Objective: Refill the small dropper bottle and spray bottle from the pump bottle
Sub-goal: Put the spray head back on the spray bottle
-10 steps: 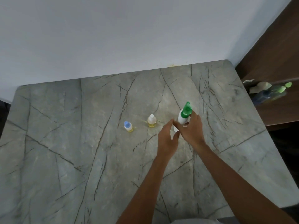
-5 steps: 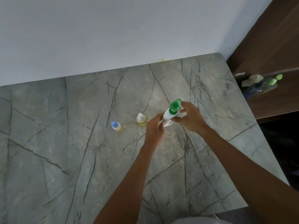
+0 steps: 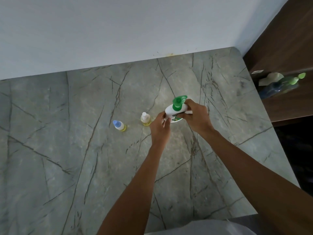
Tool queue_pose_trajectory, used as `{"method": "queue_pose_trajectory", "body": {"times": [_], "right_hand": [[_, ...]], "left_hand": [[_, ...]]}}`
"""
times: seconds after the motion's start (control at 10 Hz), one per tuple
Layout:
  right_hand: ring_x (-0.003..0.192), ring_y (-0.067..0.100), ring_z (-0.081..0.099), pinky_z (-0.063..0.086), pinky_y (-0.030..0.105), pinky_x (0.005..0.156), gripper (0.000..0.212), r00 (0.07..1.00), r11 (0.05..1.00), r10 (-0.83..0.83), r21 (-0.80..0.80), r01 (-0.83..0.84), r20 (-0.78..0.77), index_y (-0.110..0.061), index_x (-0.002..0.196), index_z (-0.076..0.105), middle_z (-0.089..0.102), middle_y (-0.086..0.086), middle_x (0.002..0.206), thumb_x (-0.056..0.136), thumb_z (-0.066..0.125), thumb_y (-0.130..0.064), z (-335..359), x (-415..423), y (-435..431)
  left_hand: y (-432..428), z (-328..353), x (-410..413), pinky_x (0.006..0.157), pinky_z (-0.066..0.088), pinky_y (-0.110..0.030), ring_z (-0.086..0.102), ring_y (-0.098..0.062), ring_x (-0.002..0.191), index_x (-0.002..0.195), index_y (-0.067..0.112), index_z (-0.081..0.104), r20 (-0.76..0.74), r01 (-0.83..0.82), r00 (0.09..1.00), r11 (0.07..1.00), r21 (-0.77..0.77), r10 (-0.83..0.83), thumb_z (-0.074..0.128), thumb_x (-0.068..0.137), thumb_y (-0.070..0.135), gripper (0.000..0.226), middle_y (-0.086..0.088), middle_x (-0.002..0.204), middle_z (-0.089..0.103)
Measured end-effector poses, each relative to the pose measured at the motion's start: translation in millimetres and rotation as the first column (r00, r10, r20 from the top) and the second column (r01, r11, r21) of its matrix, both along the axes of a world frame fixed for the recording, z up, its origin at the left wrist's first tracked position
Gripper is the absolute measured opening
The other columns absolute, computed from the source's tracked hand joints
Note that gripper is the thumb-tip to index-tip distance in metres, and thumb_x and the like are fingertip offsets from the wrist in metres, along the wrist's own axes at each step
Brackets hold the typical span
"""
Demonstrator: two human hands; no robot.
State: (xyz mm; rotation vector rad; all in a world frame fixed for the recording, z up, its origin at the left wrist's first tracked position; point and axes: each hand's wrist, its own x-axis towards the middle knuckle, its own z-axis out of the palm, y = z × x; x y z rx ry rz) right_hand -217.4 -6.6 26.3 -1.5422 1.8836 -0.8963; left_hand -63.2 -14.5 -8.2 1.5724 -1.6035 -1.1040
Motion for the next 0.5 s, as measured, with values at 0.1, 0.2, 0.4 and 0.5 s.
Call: {"method": "queue_pose_trajectory", "body": {"times": [0.1,0.2,0.4,0.5], "right_hand": [[0.079,0.003,0.059,0.038,0.0,0.066,0.039,1.0,1.0,-0.004,-0.001,0.004,0.012,-0.016,0.103,0.061,0.064,-0.012,0.088,0.069,0.081,-0.017,0,0,2],[0.084,0.006,0.062,0.04,0.001,0.067,0.04,1.0,1.0,-0.007,-0.009,0.007,0.027,-0.017,0.104,0.06,0.067,-0.008,0.094,0.07,0.08,-0.016,-5,0,3],[0.081,0.004,0.06,0.043,0.003,0.068,0.048,0.998,1.0,0.004,-0.016,-0.003,0.067,-0.014,0.108,0.061,0.067,-0.005,0.095,0.066,0.083,-0.019,-3,-1,2],[0.089,0.008,0.062,0.053,0.016,0.074,0.061,0.997,1.0,0.002,-0.002,-0.002,0.077,-0.014,0.117,0.056,0.067,0.001,0.104,0.064,0.085,-0.021,-5,-5,8]], "left_hand": [[-1,-3,-1,0.076,0.046,-0.004,0.058,0.007,0.089,0.119,0.009,0.061,-0.008,0.001,1.0,1.0,-0.003,-0.001,0.058,0.094,0.011,0.025,0.006,0.101,0.066],[-1,-7,-1,0.076,0.047,-0.006,0.059,0.008,0.088,0.119,0.009,0.061,-0.003,0.002,1.0,1.0,-0.014,-0.002,0.058,0.094,0.011,0.025,0.008,0.101,0.066],[2,-3,-2,0.083,0.048,-0.01,0.062,-0.003,0.1,0.126,0.012,0.057,-0.029,-0.002,1.0,1.0,0.013,0.002,0.059,0.094,0.012,0.032,0.006,0.11,0.066],[13,0,-2,0.093,0.047,-0.013,0.06,-0.009,0.113,0.136,0.012,0.052,0.016,-0.033,0.999,0.999,0.014,0.033,0.06,0.095,0.015,0.042,-0.001,0.125,0.064]]}}
